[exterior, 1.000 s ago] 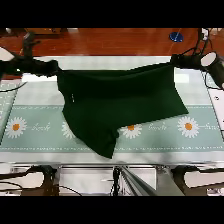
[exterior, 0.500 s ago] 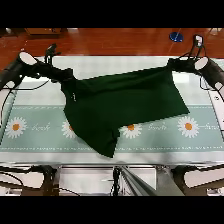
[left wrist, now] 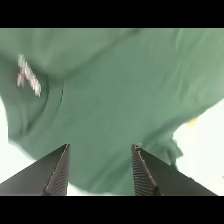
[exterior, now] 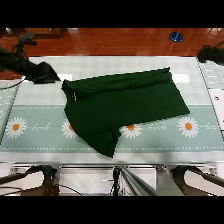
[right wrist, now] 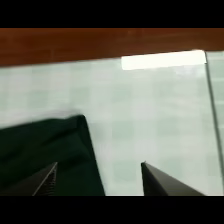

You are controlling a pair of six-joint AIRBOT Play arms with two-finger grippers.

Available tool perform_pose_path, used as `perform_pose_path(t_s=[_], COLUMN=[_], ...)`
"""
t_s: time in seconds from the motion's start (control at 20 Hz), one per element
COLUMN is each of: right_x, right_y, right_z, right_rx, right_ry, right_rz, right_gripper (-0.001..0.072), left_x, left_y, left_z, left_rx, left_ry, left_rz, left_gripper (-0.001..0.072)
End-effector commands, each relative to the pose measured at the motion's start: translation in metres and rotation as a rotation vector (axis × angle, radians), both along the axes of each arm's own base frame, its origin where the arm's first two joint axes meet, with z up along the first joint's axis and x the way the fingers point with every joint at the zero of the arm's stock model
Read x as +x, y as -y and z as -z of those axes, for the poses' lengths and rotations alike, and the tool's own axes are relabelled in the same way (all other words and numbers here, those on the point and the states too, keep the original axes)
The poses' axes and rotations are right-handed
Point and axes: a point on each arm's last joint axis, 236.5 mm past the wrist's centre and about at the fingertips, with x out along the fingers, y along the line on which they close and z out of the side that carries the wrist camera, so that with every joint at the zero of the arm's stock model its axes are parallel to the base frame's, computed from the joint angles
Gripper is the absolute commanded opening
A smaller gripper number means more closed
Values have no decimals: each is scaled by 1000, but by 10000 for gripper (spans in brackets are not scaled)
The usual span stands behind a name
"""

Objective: Fold the shirts.

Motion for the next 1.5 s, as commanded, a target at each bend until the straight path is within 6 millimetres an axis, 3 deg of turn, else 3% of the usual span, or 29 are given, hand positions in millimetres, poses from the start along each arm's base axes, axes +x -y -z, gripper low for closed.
perform_pose_path(t_s=[0.0,0.1,0.2,0.3,0.45,0.7,1.05,1.2,1.25,1.4,1.45], right_x=[-62,-69,-81,-94,-106,-109,-113,-113,-114,-117,-117], right_y=[49,47,34,20,-6,-20,-23,-24,-24,-26,-26], right_z=[30,57,86,114,142,154,154,154,154,154,154], right_rx=[-24,94,204,269,358,423,434,436,438,443,443], right_ry=[-207,-214,-264,-338,-402,-419,-435,-438,-442,-455,-454], right_rz=[101,137,131,112,52,47,39,38,36,31,31], right_gripper=[598,596,595,594,594,594,593,593,593,593,593], left_x=[-64,-107,-143,-161,-178,-166,-173,-143,-129,-110,-109], left_y=[-1,9,35,55,58,50,59,60,62,69,72], left_z=[19,59,89,112,146,160,187,197,197,196,194], left_rx=[17,-17,-135,-241,-258,-230,-237,-211,-219,-231,-236], left_ry=[-73,-152,-210,-262,-327,-292,-432,-375,-358,-366,-367], left_rz=[-29,-63,-88,-165,-249,-321,-339,-396,-418,-391,-364], left_gripper=[470,471,480,626,685,684,682,658,579,65,21])
